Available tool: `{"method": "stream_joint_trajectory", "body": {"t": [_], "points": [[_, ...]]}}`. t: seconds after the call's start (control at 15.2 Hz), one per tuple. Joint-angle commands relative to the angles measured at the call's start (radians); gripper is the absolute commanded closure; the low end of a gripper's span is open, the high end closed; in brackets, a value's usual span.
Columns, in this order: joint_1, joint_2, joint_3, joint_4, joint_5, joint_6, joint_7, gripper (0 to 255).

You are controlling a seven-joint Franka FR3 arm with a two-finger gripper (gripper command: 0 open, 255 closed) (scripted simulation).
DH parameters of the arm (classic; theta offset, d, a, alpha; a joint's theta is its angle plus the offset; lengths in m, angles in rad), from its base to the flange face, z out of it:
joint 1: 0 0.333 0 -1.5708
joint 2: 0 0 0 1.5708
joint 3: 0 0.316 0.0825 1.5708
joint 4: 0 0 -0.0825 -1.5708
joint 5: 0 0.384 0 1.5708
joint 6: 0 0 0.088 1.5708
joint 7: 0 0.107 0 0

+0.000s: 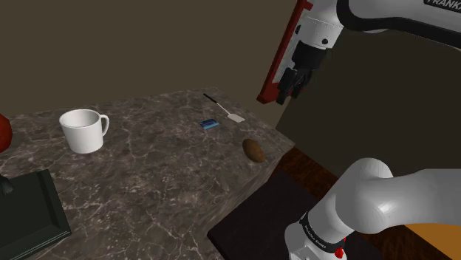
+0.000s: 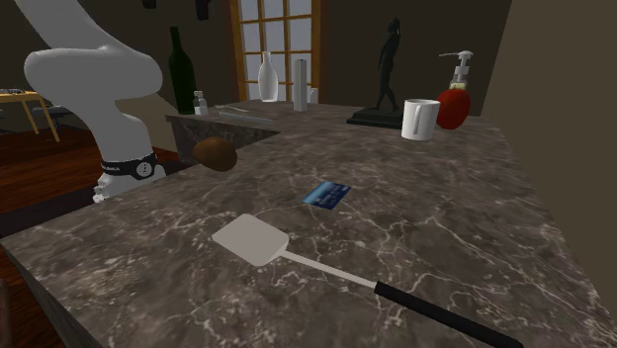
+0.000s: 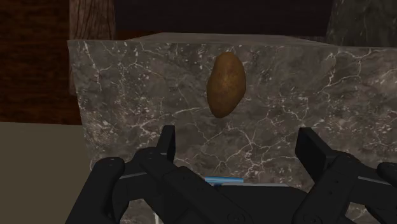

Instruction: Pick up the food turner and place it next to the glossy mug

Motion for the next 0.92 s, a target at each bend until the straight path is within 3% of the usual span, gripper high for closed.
{"method": "stream_joint_trajectory", "body": {"t": [0.0,0.86], "points": [[0.0,0.0,0.0,0.0,0.0,0.0,0.0,0],[-0.029,0.408,-0.095,0.069,-0.026,0.374,-0.089,0]]}}
